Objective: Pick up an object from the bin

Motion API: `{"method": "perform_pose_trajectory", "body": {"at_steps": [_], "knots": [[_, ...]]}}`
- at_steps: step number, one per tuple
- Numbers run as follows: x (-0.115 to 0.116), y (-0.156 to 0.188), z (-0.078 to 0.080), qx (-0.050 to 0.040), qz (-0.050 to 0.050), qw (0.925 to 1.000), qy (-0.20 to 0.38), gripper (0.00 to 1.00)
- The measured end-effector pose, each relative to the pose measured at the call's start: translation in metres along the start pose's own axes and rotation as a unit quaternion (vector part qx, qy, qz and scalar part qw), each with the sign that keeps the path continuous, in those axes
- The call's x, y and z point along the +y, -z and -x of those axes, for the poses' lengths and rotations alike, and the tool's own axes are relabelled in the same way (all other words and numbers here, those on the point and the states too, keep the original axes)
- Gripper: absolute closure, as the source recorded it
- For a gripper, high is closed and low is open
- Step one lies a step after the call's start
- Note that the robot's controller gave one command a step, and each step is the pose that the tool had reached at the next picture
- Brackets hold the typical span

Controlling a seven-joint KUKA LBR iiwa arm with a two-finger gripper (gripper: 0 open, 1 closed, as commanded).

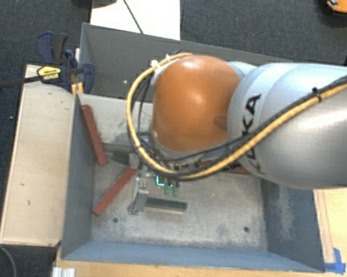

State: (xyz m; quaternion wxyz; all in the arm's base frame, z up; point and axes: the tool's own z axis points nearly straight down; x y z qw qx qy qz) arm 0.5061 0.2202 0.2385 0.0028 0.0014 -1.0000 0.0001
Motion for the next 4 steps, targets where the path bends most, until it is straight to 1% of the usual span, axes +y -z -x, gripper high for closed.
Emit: {"method": "perform_pose_trajectory", "body": {"at_steps": [1, 2, 3, 4], "knots": [[-0.001, 0.004, 0.002, -0.0037, 0.001, 1.0, -0.002, 0.0], [0.012, -0.044, 0.023, -0.0078, 0.002, 0.9997, -0.022, 0.0], [0.003, -0.107, 0.019, -0.0051, 0.001, 0.9998, 0.017, 0.0], [0.022, -0.15, 0.065, -0.0049, 0.0, 0.9949, 0.101, 0.0]]}}
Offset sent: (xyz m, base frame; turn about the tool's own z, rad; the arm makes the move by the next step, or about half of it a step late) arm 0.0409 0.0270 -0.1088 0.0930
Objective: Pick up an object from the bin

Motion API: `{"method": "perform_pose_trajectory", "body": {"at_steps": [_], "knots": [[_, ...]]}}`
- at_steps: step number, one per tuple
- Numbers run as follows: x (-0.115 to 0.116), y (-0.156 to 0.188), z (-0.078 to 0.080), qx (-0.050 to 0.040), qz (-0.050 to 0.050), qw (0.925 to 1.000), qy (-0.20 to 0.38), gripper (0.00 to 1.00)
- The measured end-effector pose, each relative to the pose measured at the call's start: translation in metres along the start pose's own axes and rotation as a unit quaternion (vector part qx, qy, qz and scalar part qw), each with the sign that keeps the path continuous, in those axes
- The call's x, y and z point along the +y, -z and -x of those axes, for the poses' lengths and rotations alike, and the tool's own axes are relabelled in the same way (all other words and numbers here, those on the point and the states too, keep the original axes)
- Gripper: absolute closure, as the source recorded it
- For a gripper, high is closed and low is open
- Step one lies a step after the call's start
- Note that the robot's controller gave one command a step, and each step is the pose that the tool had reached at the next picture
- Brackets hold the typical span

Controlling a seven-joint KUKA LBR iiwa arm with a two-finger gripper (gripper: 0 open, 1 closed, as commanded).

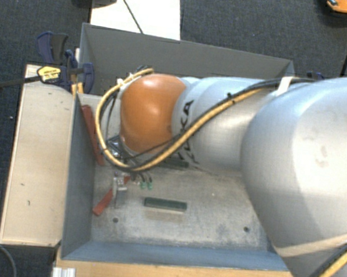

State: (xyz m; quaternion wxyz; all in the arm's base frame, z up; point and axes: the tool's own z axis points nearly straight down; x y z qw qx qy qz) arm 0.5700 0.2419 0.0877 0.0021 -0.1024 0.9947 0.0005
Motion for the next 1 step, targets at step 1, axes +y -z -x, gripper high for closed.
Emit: {"method": "perform_pose_trajectory", "body": {"at_steps": [1], "knots": [[-0.008, -0.0118, 0.0165, 0.0004, 0.001, 0.9998, 0.018, 0.0]]}}
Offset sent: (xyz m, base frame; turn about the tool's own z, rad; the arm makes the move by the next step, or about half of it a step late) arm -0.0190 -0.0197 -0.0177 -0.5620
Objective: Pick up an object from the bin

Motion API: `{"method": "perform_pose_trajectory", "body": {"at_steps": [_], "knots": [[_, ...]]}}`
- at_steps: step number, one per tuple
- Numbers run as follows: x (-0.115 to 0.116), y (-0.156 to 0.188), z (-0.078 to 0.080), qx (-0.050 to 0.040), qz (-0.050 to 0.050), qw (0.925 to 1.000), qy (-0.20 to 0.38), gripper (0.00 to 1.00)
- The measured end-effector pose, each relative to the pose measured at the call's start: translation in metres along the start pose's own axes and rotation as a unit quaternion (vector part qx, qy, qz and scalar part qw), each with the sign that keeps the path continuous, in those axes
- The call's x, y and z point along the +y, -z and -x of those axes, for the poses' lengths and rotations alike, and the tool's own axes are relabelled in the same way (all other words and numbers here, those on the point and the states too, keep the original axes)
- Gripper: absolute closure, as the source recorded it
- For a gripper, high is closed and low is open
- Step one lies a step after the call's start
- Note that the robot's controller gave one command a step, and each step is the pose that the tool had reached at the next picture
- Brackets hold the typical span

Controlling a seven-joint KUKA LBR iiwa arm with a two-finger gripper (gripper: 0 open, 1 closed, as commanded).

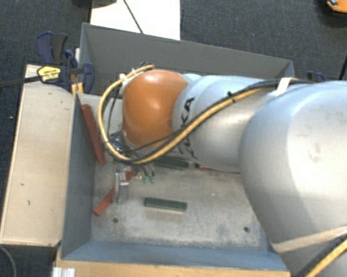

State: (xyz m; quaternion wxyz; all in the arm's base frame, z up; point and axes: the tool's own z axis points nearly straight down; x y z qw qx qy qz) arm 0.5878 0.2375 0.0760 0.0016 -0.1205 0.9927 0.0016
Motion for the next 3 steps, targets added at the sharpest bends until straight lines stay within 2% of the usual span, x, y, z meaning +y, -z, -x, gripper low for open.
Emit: {"method": "perform_pose_trajectory", "body": {"at_steps": [1, 2, 3], "knots": [[-0.006, -0.005, -0.039, 0.0012, 0.0, 0.9662, 0.258, 1.0], [-0.006, -0.005, -0.039, 0.0014, 0.0, 0.9665, 0.257, 1.0], [0.01, 0.163, -0.024, -0.0017, -0.001, 0.9692, 0.246, 1.0]]}}
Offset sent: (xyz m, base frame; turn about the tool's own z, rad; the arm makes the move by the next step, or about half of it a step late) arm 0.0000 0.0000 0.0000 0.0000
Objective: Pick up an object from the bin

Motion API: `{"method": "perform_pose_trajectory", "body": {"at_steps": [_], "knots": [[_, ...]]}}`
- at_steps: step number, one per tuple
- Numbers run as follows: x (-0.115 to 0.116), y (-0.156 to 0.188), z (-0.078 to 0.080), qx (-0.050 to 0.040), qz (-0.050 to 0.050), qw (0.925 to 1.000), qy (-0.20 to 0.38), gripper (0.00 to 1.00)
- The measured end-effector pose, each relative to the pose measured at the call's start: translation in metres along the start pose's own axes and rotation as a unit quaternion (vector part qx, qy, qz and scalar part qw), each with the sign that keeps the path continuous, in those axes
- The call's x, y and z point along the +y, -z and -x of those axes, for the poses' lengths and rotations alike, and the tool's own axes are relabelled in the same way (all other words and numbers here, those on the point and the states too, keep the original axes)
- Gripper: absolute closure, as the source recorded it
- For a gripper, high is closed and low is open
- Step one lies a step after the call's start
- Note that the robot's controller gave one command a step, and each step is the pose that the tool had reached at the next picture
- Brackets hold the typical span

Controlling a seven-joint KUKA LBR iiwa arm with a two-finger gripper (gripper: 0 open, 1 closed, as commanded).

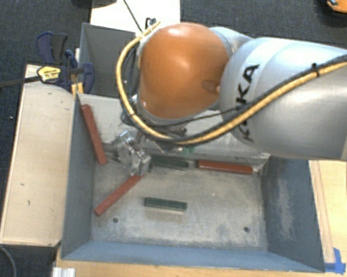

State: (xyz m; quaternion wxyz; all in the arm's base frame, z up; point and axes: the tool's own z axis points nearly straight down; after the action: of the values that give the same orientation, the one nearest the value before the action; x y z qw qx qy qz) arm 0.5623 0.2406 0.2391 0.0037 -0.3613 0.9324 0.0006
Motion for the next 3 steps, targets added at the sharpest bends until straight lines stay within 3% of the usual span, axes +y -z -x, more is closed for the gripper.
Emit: {"method": "perform_pose_trajectory", "body": {"at_steps": [1, 2, 3], "knots": [[0.0, -0.002, -0.001, 0.0021, 0.001, 1.0, -0.002, 0.0], [0.0, -0.002, -0.001, 0.0023, 0.001, 1.0, -0.003, 0.0], [-0.019, -0.043, -0.007, -0.0011, 0.0, 0.9992, 0.039, 0.0]]}}
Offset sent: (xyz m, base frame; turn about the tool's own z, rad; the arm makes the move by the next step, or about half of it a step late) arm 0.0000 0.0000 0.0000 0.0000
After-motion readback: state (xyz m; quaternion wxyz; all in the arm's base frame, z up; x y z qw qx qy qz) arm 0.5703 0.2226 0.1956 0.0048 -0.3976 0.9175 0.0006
